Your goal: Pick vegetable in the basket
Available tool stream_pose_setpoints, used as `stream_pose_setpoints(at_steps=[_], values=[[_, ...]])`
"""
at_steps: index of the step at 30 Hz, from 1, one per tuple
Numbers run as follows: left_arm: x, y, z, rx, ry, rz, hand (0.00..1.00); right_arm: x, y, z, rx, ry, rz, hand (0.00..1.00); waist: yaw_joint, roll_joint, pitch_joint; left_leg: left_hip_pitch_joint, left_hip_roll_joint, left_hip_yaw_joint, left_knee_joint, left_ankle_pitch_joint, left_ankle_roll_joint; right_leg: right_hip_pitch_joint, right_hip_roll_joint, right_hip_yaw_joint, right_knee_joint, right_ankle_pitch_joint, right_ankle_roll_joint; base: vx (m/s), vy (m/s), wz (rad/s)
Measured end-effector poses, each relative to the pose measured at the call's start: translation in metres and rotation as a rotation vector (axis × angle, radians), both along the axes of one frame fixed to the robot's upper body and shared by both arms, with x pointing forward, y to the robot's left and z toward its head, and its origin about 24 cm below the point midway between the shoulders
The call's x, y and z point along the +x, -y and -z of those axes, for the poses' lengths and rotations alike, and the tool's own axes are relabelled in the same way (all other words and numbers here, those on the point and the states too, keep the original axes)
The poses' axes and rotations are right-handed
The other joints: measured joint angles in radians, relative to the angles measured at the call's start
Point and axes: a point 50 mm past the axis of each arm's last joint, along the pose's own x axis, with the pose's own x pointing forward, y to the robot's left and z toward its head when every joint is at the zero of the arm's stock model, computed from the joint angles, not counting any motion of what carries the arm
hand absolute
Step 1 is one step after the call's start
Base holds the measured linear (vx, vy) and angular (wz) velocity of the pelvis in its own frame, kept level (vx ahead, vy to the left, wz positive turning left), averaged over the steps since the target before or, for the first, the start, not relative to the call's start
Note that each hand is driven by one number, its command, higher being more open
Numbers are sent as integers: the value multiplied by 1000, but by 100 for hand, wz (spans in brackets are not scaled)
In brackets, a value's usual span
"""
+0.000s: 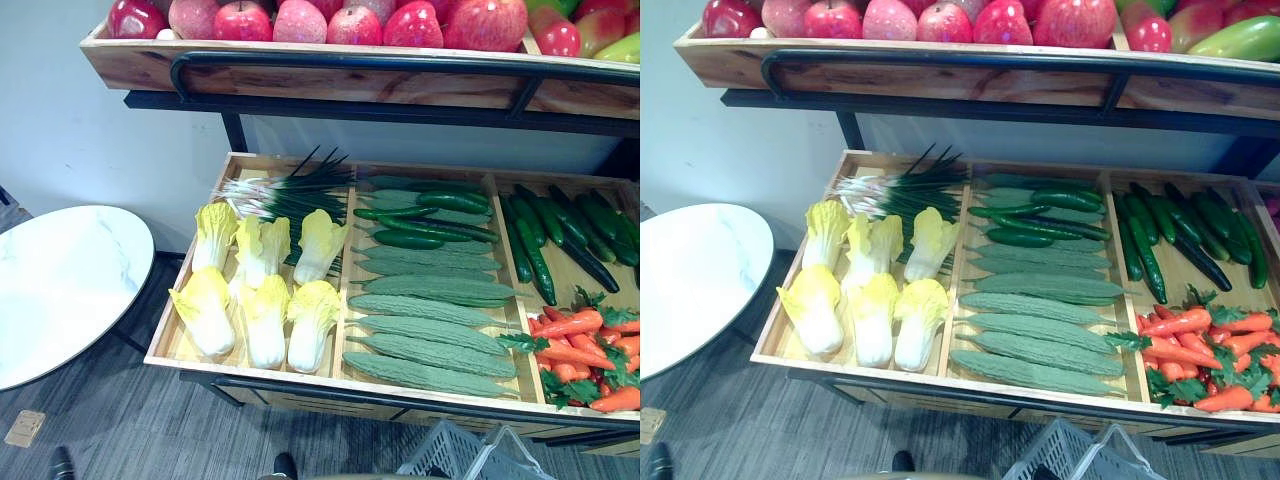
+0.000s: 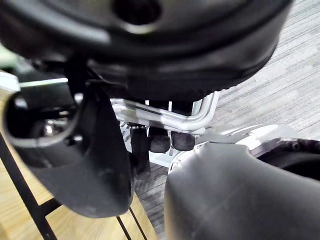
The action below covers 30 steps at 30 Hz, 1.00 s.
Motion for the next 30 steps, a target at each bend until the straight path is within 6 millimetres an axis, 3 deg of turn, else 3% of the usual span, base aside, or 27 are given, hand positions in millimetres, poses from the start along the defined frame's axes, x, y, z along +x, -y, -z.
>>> stream_pose_setpoints(at_steps=[1,4,7,9,11,13,15,18,23,26,30], values=[[3,-5,-6,35,26,-7,100,-2,0,0,-1,0,3,0,7,-1,-1,1,-1,4,0,-3,-1,3,-3,0,1,1,-1,88,48,0],[28,-35,-55,250,177,0,100,-12,-3,1,6,-16,30,0,39,-10,-11,7,-9,24,0,-11,-1,12,-12,-2,-2,1,2,86,46,-6],[69,-59,-132,498,271,110,100,-18,-4,2,9,-30,29,0,44,-20,-30,6,-11,26,1,-13,-5,10,-14,-18,0,3,3,60,22,0],[105,-60,-191,663,298,262,100,-20,-3,2,4,-37,18,0,44,-13,-48,17,-9,43,6,-10,-7,12,-13,-17,3,5,3,46,14,-9],[122,-54,-216,742,293,349,100,-21,0,1,-6,-42,-3,0,37,-2,-62,22,-4,53,6,-9,-8,12,-10,-17,3,12,2,4,-7,-18],[139,-43,-236,796,282,445,100,-21,5,0,-19,-45,-19,0,33,29,-72,32,12,78,6,-6,-12,11,4,-16,3,35,-2,-45,-25,-29],[157,-30,-243,798,291,551,100,-26,10,-1,-32,-53,-20,0,31,51,-84,33,17,88,1,-6,-13,10,9,-16,1,38,-5,-91,-45,-21],[174,-13,-245,773,285,695,100,-30,12,-1,-41,-53,-18,0,31,65,-93,33,24,98,1,-7,-13,6,15,-16,0,39,-7,-88,-41,-10],[194,13,-230,711,174,895,100,-33,7,0,-29,-58,-39,0,29,45,-105,33,25,110,0,-14,-13,6,17,-13,-9,45,-18,-82,-9,-5],[201,33,-208,636,91,998,100,-33,5,0,-23,-59,-40,0,27,24,-113,33,21,113,0,-14,-13,4,13,-12,-11,47,-21,-73,12,-3],[205,52,-183,540,10,1074,100,-33,4,0,-20,-59,-45,0,26,16,-113,32,16,114,0,-14,-10,3,9,-13,-12,48,-22,-10,3,0]])
